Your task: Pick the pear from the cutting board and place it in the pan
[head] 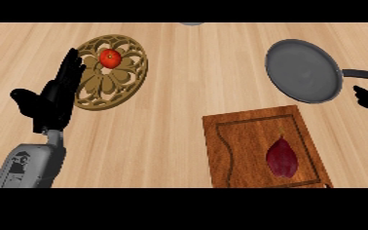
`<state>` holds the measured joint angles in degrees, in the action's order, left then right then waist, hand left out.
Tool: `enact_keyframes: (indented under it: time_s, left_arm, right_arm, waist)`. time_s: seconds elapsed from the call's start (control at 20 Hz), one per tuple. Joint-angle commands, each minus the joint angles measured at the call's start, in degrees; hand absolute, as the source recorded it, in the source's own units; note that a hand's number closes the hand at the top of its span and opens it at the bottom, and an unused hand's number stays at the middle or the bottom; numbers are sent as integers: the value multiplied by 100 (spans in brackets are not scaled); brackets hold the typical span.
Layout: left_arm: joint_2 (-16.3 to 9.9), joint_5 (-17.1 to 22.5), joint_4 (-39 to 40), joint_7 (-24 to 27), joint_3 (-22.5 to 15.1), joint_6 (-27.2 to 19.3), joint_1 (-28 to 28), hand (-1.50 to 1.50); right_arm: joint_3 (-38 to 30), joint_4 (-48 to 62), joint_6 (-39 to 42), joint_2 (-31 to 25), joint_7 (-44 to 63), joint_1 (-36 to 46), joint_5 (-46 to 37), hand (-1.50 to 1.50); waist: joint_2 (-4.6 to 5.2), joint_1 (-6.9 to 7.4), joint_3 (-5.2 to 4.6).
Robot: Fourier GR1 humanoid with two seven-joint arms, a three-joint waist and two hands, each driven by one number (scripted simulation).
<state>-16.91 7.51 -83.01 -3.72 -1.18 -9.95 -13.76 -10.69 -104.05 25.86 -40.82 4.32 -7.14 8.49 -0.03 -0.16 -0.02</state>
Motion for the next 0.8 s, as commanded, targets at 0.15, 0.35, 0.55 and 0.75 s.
enact_keyframes:
  time_s: [0.15,0.35,0.55,0.75]
  left_arm:
    - [35,-61,-92,-183,179,235,-61,0]
    - [-146,78,104,241,519,588,210,0]
    - [44,-121,203,105,467,449,-35,0]
    - [206,-304,34,-268,401,251,-248,0]
  right_arm:
    - [238,731,292,388,-15,556,-855,-150]
    - [337,709,502,567,-306,269,-1100,-150]
    - [425,135,831,712,206,322,-981,-150]
    - [551,1247,914,814,-363,1020,-1675,-150]
  waist:
    - [2,23,2]
    - [-1,3,1]
    - [-4,-19,-1]
    - [3,22,3]
